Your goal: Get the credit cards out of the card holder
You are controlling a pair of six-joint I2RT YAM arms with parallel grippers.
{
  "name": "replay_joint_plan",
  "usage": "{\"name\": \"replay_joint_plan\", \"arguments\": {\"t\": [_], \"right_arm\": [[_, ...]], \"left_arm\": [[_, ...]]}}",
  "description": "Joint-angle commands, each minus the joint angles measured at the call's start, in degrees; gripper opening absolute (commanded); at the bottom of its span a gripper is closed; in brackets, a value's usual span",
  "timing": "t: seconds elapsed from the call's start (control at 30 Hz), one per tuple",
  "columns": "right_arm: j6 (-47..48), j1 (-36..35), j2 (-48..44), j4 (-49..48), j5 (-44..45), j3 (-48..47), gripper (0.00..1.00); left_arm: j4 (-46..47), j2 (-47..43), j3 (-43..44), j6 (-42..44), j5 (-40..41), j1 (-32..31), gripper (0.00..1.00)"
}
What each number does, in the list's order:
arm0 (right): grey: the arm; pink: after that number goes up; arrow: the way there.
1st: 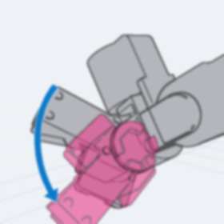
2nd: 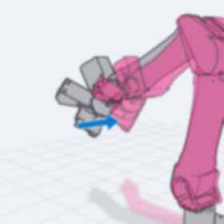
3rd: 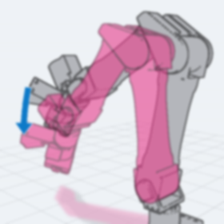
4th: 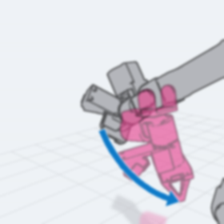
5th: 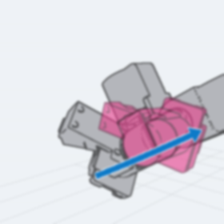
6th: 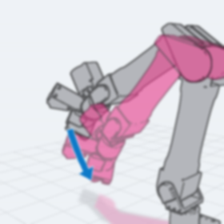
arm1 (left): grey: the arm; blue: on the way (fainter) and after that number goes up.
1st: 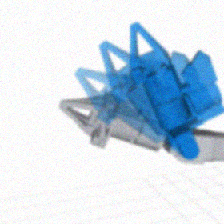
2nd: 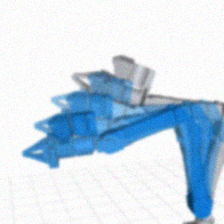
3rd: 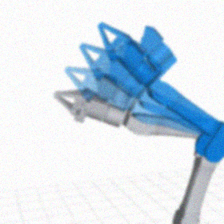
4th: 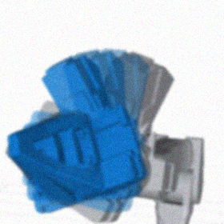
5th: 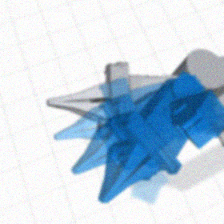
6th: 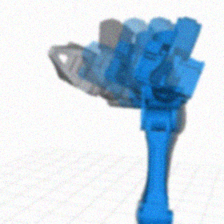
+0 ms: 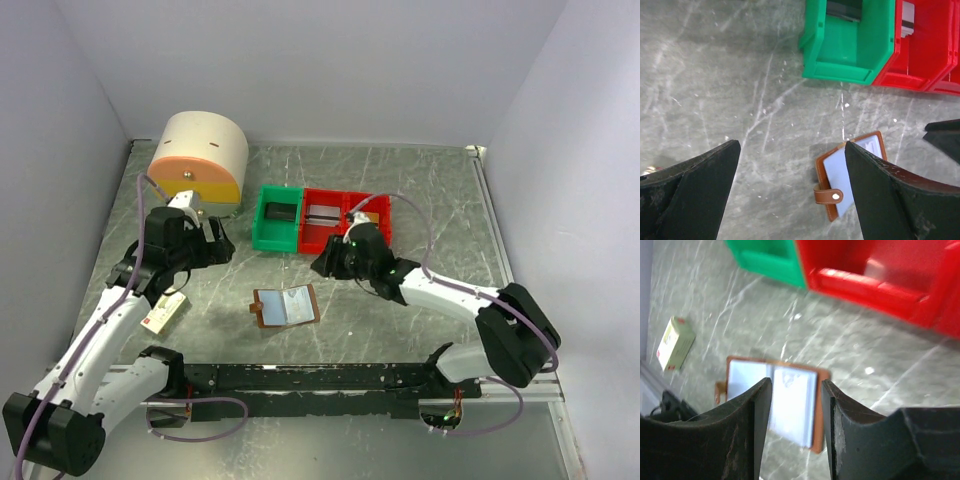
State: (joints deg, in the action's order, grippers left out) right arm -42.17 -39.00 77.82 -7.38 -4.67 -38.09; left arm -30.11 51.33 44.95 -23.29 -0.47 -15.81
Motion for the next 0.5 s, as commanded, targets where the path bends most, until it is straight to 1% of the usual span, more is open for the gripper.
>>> {"name": "replay_joint_plan", "arguments": {"t": [0.0, 0.03, 0.1, 0.23, 0.27, 0.37, 0.47], "right_arm": [[1.9, -6.0, -0.6, 0.0, 0.3, -2.1, 0.44], [2.3, -7.2, -0.1, 1.3, 1.2, -2.5, 0.44], [2.4, -9.1, 0.9, 2.8, 2.4, -2.8, 0.43], [2.3, -9.9, 2.6, 5.0, 1.9, -3.1, 0.43], [2.5, -9.9, 2.8, 5.7, 2.4, -3.7, 0.42], [3.1, -9.9, 3.0, 5.5, 3.0, -3.6, 0.43], [3.0, -9.9, 3.8, 5.1, 2.7, -3.2, 0.42]], "left_arm": [[3.4, 1.0, -3.5, -8.6, -9.2, 0.3, 0.94], [3.9, 1.3, -4.1, -9.4, -11.6, 0.3, 0.90], [4.6, 0.4, -6.3, -10.8, -15.5, 0.3, 0.88], [4.5, -4.1, -12.0, -13.9, -16.9, 0.3, 0.88], [4.6, -4.5, -13.0, -14.5, -17.8, 0.1, 0.87], [5.0, -4.4, -13.8, -16.4, -16.0, -2.3, 0.86], [5.1, -2.0, -14.4, -16.6, -15.1, -4.3, 0.85]]}}
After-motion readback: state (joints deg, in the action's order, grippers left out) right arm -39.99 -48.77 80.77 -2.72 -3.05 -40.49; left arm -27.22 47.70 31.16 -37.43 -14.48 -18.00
